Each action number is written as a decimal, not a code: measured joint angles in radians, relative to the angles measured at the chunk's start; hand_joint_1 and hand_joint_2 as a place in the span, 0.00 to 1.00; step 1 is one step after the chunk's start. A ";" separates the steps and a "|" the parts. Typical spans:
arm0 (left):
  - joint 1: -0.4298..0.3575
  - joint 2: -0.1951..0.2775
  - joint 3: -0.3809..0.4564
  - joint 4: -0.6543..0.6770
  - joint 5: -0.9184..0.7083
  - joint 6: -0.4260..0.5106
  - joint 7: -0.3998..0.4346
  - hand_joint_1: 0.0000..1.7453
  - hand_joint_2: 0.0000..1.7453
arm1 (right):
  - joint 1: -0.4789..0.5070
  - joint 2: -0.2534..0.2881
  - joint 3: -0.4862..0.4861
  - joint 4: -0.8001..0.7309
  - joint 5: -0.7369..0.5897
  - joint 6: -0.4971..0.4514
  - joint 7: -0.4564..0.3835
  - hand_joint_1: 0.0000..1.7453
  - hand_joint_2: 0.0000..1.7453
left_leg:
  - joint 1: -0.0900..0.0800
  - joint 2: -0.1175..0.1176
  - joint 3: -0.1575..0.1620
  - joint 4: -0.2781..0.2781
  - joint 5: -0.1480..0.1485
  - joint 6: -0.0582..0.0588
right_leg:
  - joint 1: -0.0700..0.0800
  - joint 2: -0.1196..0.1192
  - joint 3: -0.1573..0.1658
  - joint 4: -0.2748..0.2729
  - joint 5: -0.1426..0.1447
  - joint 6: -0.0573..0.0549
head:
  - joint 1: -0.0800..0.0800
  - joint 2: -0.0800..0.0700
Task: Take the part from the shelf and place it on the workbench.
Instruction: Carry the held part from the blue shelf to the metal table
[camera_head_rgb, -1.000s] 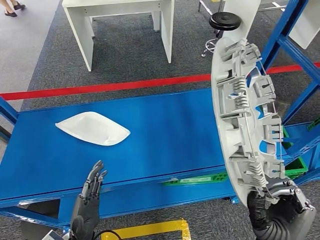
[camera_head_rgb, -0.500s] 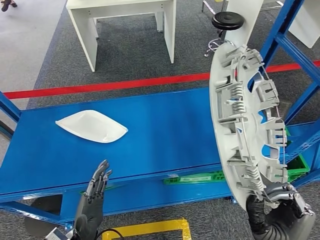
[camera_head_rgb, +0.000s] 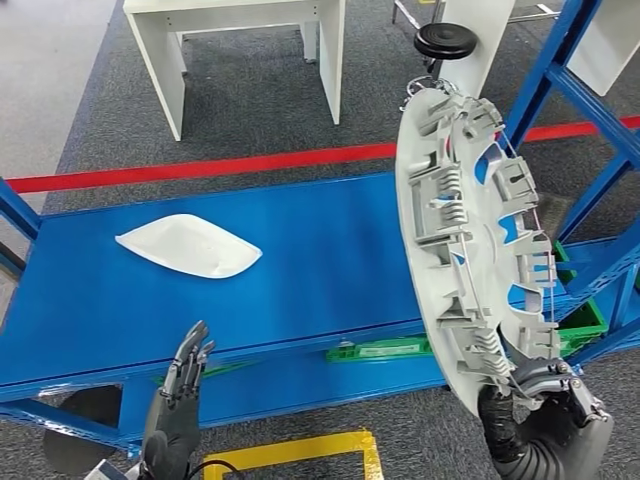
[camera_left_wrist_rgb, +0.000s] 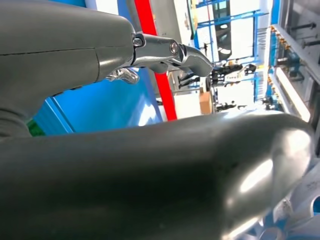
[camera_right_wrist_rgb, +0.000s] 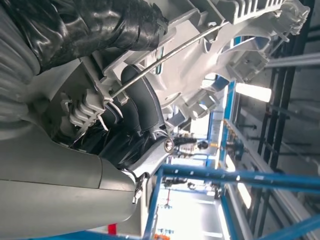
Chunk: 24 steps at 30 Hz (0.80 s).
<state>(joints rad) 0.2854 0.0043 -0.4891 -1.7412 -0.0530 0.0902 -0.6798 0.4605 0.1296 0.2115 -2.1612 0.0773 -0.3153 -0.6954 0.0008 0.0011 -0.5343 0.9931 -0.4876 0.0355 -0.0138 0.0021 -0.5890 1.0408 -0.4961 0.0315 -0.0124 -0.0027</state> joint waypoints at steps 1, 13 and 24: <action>0.000 0.000 0.000 0.000 0.000 0.000 0.000 0.00 0.00 | 0.000 -0.001 0.000 0.000 -0.001 0.001 0.000 1.00 1.00 | 0.002 0.002 -0.001 -0.004 0.005 0.006 | 0.000 0.000 -0.017 0.039 -0.028 0.004 | 0.004 0.000; 0.000 -0.001 0.000 0.000 0.000 0.000 0.000 0.00 0.00 | 0.002 -0.010 0.000 0.010 -0.005 0.019 0.000 1.00 1.00 | -0.007 0.006 -0.037 0.017 0.029 -0.014 | 0.004 0.000 0.065 -0.031 -0.014 -0.014 | 0.023 0.000; -0.001 0.001 -0.001 0.001 0.000 0.000 0.000 0.00 0.00 | 0.005 -0.010 -0.001 0.013 -0.006 0.023 0.000 1.00 1.00 | 0.002 0.002 0.002 0.094 -0.062 -0.033 | 0.001 -0.004 0.004 -0.027 0.035 -0.032 | -0.001 0.000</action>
<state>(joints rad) 0.2843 0.0050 -0.4896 -1.7407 -0.0526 0.0904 -0.6802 0.4657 0.1198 0.2110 -2.1481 0.0708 -0.2922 -0.6951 0.0024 0.0036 -0.5320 1.0873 -0.5498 0.0026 -0.0125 -0.0023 -0.5849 1.0135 -0.4608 -0.0001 -0.0134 -0.0025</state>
